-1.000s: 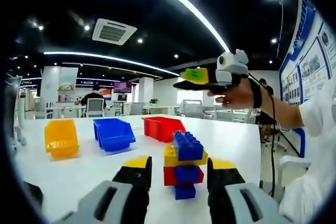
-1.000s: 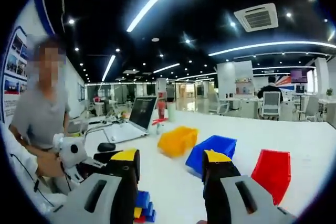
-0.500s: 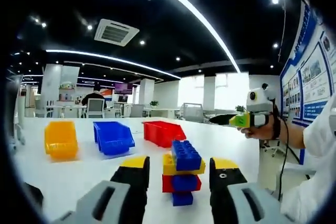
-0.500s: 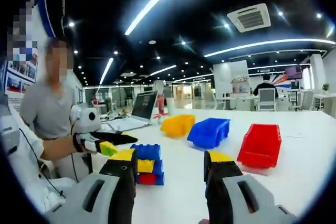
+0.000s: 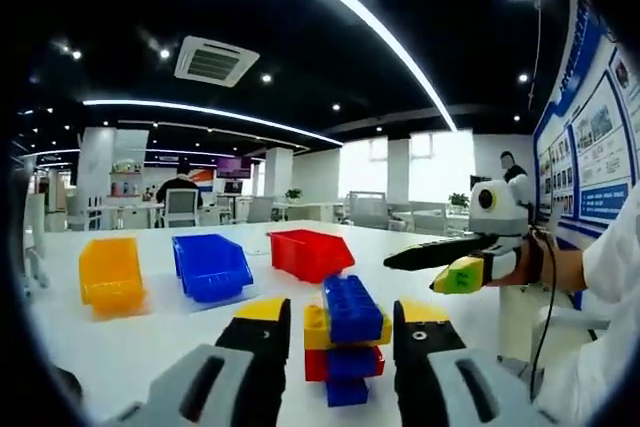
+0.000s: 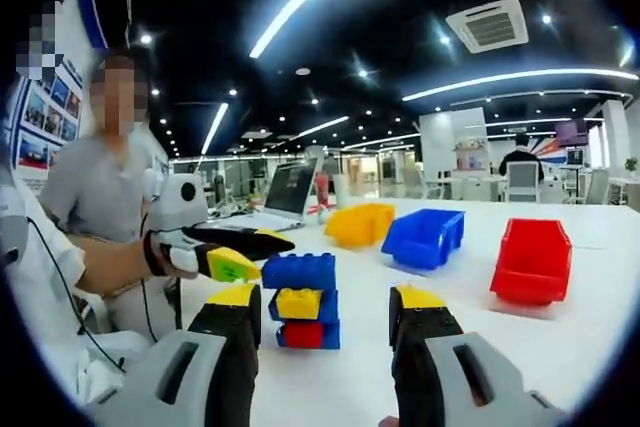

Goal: Take apart the toy blocks one by one and place each separated block into its matching bin, sorting the blocks by their type until all the connected pieces are disassembled and separated into the correct bins

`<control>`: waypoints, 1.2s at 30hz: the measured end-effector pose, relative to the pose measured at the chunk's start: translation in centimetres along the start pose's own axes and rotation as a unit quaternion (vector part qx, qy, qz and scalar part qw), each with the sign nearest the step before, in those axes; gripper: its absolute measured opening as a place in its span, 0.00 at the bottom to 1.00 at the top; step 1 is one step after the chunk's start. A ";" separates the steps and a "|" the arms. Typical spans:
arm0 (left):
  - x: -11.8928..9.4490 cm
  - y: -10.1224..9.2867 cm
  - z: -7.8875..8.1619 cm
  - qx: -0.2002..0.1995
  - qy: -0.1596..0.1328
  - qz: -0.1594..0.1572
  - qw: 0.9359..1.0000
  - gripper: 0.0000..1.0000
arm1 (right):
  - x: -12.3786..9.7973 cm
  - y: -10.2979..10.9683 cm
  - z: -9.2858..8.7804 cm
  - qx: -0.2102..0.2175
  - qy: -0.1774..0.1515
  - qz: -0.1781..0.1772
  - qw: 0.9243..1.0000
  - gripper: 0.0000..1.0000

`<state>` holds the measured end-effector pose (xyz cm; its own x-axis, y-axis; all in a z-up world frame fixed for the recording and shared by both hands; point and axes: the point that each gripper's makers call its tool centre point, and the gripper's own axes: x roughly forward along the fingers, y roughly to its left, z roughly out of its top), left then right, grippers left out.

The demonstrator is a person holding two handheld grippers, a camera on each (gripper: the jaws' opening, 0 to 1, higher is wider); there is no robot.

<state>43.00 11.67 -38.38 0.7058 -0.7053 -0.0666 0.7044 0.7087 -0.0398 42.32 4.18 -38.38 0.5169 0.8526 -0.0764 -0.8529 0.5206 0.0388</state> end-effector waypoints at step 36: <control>0.9 -1.1 -0.4 -0.051 0.059 0.013 0.997 0.23 | 4.3 2.0 -2.4 -0.071 0.040 0.000 0.997 0.24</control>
<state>42.83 10.28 -38.80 0.7055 -0.6843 -0.1847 0.6708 0.7288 -0.1378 42.64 8.83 -40.99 0.5144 0.8431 -0.1568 -0.8575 0.5044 -0.1014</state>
